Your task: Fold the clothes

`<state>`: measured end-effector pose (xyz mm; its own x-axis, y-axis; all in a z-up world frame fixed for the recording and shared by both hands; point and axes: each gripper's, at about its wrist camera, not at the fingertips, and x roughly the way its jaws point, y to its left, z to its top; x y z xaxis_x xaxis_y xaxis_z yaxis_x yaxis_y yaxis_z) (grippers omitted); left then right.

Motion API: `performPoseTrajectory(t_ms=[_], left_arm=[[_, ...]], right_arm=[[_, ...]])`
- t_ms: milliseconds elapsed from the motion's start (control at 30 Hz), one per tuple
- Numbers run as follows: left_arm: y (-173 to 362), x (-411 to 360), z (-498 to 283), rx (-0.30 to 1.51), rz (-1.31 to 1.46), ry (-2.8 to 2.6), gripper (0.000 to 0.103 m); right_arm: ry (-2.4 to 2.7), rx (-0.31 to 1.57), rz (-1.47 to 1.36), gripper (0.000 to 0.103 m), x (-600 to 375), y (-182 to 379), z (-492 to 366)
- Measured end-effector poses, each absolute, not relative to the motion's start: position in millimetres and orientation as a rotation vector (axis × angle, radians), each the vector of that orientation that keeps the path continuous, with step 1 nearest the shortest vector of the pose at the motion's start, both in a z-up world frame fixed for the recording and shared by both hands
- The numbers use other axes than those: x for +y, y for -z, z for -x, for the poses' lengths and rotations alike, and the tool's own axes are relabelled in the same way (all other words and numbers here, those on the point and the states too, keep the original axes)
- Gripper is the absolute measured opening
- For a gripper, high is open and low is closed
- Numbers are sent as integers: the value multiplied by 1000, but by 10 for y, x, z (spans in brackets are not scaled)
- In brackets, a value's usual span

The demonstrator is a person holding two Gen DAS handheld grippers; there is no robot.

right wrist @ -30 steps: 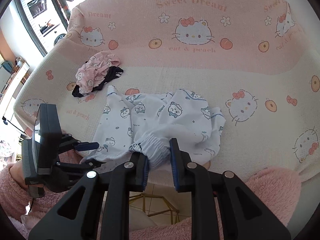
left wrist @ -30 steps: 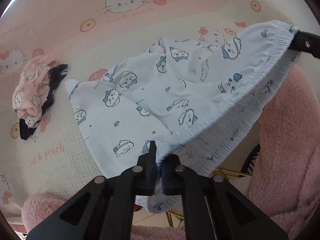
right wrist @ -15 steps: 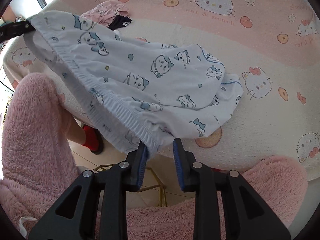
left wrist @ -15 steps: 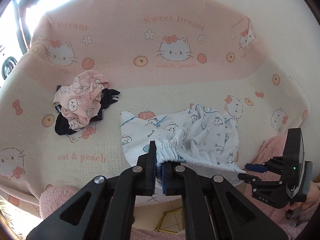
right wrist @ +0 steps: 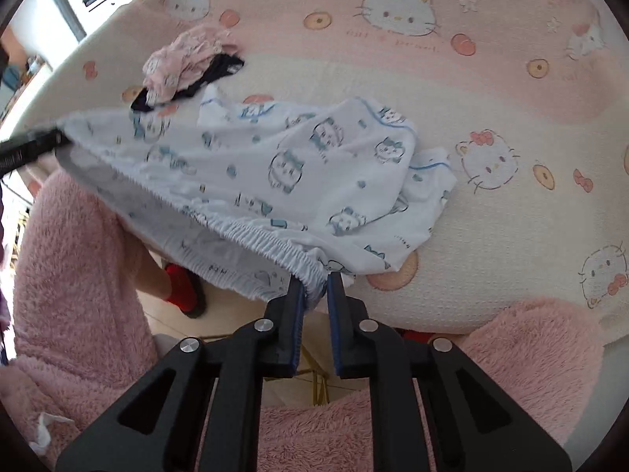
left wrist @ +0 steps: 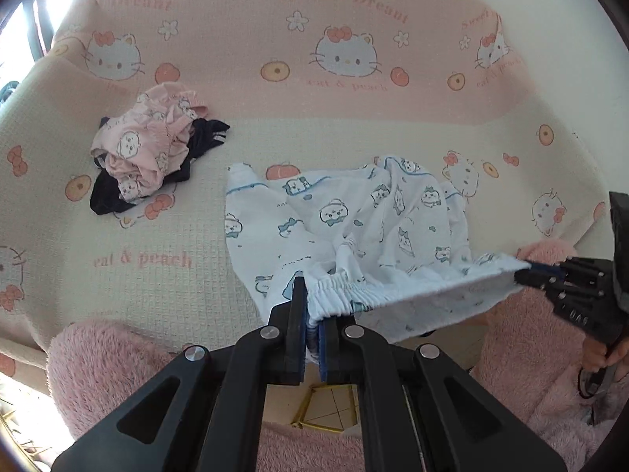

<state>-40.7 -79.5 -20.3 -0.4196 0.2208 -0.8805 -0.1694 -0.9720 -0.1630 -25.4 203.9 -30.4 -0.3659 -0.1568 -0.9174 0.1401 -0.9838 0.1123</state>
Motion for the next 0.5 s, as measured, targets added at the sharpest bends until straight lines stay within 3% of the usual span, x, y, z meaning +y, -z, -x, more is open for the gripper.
performPoseTrajectory(t_ms=[300,467,500], left_arm=[[382,-481,253,-83,1569,-2339,6],[408,-374,248,-73,1570,-2302,6],[404,-367,252,-78,1567,-2300,6]], right_arm=[[2451,-307,-1614,11,2277,129,138],[2434,-496,-1685,13,2429,389,110],[2433,-525,-1702,17,2449,427,109]])
